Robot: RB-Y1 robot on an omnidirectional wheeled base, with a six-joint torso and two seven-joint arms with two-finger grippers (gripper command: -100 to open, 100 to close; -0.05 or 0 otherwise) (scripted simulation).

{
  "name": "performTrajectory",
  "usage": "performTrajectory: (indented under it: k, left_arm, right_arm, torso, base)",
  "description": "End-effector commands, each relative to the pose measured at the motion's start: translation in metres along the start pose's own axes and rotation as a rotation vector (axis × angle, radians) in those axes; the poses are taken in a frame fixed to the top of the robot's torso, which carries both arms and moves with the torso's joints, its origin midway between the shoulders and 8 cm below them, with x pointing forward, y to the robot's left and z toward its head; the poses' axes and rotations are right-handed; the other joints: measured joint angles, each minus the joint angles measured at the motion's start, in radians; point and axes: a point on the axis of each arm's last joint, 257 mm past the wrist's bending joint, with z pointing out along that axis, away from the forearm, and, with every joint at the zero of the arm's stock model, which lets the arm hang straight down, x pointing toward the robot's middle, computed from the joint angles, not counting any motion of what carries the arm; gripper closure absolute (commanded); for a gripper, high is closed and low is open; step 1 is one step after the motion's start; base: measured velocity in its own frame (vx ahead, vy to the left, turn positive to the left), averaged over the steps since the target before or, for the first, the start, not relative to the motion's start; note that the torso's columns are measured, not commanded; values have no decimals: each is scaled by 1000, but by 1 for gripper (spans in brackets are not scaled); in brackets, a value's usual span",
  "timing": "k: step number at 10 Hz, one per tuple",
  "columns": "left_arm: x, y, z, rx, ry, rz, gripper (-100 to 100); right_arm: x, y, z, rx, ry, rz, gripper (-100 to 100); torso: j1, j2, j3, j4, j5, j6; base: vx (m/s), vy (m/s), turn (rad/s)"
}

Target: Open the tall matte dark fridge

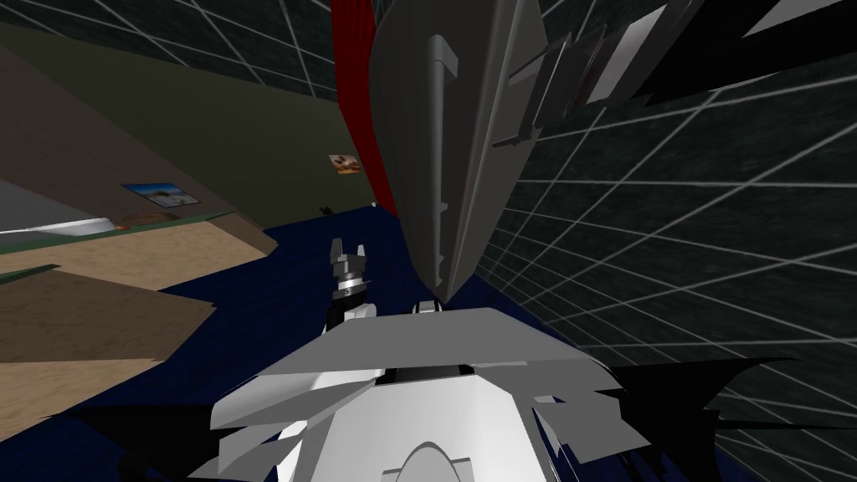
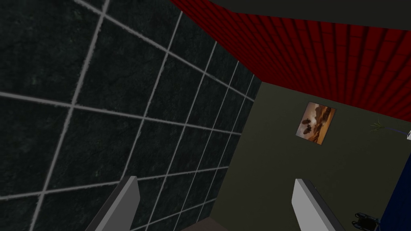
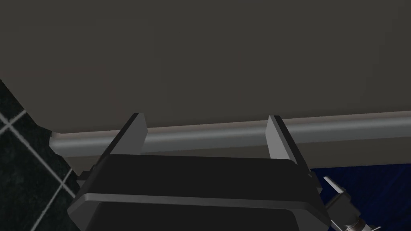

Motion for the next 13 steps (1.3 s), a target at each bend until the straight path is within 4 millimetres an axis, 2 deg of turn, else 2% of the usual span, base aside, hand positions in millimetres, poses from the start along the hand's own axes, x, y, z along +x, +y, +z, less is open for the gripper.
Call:
performTrajectory:
  k: [1, 4, 8, 10, 11, 13]
  left_arm:
    - [0, 0, 0, 0, 0, 0, 0]
    - [0, 0, 0, 0, 0, 0, 0]
    - [0, 0, 0, 0, 0, 0, 0]
    - [0, 0, 0, 0, 0, 0, 0]
    - [0, 0, 0, 0, 0, 0, 0]
    - [0, 0, 0, 0, 0, 0, 0]
  right_arm:
    - [-27, -24, 6, -3, -14, -97, -100]
    - [-39, -33, 11, -10, -17, -145, -100]
    - [-70, -55, 20, -21, -24, -263, -100]
    - [-68, -48, 20, -33, -32, -251, -100]
    - [-69, -48, 19, -33, -34, -252, 100]
    - [-59, -51, 21, -28, -3, -247, 100]
  torso:
    - [1, 0, 0, 0, 1, -1]
    - [-4, -7, -7, -3, -2, 2]
    - [-17, -15, -12, -9, -10, 5]
    - [-21, -15, -12, -10, -12, 7]
    - [-23, -14, -10, -10, -14, 8]
    - [-20, -5, -2, -7, -15, 11]
  base:
    - [-7, 28, -37]
    - [-6, 31, 5]
    - [-6, 40, -12]
    - [-25, 1, -33]
    - [-22, -7, -22]
    - [-76, 203, -170]
